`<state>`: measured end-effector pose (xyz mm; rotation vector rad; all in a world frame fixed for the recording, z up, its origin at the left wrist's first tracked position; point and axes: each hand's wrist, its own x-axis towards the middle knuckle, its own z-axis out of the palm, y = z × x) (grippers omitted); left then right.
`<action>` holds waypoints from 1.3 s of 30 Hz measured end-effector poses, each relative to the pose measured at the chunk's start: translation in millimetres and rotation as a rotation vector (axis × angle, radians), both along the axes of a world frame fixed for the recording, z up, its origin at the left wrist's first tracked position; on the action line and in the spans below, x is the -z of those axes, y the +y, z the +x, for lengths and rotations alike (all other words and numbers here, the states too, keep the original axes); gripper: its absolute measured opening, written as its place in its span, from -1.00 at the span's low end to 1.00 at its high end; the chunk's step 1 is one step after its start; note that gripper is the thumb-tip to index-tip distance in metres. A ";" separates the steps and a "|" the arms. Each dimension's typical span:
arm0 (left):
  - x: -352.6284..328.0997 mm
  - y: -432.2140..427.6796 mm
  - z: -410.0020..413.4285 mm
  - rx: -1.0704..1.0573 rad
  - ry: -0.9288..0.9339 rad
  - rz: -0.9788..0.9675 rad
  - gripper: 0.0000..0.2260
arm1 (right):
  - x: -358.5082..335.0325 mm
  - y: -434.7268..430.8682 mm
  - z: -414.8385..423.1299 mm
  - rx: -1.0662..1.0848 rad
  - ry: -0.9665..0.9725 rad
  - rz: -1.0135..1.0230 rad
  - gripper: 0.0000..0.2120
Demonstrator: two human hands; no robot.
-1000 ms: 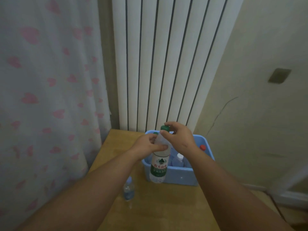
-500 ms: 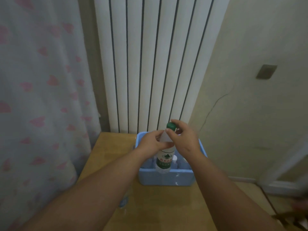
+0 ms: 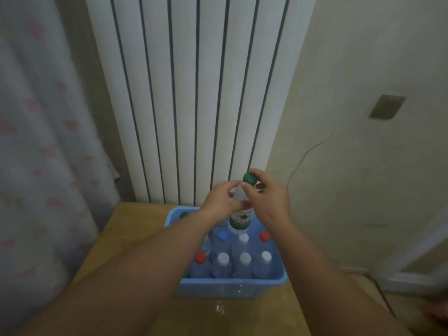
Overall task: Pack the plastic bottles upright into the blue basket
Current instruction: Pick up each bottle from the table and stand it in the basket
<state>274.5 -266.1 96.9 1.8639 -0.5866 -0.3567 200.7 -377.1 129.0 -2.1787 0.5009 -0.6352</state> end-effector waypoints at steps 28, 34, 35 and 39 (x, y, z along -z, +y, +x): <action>125.2 -80.9 91.7 0.198 -0.526 1.214 -0.73 | 148.3 -78.9 84.9 -0.151 0.482 0.005 -0.76; 154.3 -76.6 91.6 0.207 -0.513 1.206 -0.63 | 164.9 -76.9 89.3 -0.238 0.639 -0.026 -0.74; 155.7 -75.3 91.5 0.211 -0.520 1.212 -0.66 | 167.5 -76.7 88.5 -0.242 0.653 -0.029 -0.72; 153.4 -72.0 92.3 0.238 -0.545 1.251 -0.69 | 173.8 -78.9 90.3 -0.240 0.659 -0.006 -0.63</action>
